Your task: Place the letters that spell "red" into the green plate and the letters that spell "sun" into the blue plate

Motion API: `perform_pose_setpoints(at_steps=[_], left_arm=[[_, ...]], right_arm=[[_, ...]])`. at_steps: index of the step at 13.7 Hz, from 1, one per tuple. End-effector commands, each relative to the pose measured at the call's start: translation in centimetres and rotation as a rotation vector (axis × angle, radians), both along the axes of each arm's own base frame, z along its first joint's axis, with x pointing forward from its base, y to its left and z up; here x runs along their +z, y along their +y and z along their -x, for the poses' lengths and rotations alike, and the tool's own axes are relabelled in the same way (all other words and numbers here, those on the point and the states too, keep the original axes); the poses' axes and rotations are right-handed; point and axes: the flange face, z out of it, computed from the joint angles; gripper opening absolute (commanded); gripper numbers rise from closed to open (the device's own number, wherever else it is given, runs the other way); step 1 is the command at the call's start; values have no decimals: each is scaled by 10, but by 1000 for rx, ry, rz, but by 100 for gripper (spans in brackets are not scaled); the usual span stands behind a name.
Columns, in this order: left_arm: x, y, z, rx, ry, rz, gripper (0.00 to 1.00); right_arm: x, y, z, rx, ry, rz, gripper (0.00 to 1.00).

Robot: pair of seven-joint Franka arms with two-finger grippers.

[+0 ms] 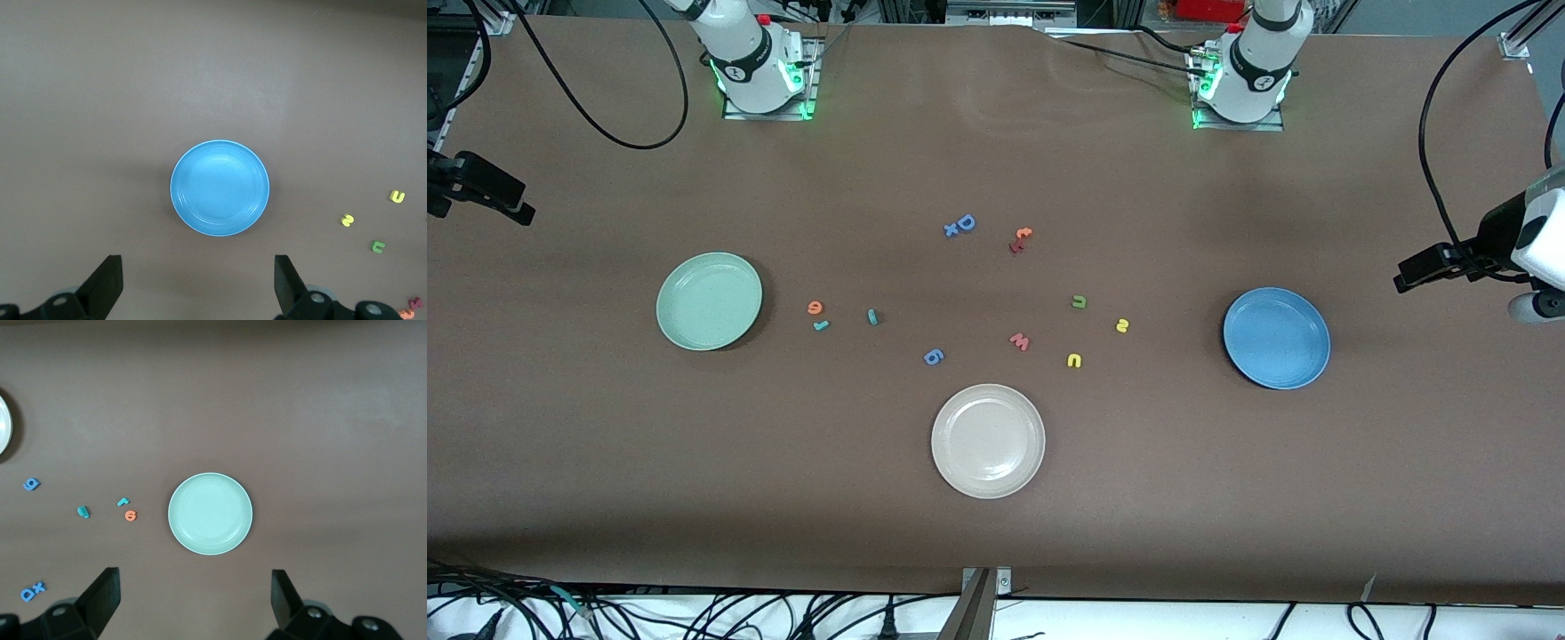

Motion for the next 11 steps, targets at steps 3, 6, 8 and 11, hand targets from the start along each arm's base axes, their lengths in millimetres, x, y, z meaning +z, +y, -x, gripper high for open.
perform_pose_setpoints(at_steps=[3, 6, 8, 11], left_arm=[[3, 2, -1, -12, -3, 7, 100], [-1, 2, -3, -12, 3, 8, 100], [-6, 1, -6, -13, 6, 8, 100], [-19, -8, -11, -29, 23, 8, 100]], right_arm=[[-7, 17, 2, -70, 21, -5, 99], [-30, 69, -9, -280, 59, -45, 98], [-56, 113, -19, -410, 92, -59, 98], [-121, 177, -29, -531, 118, -34, 98]])
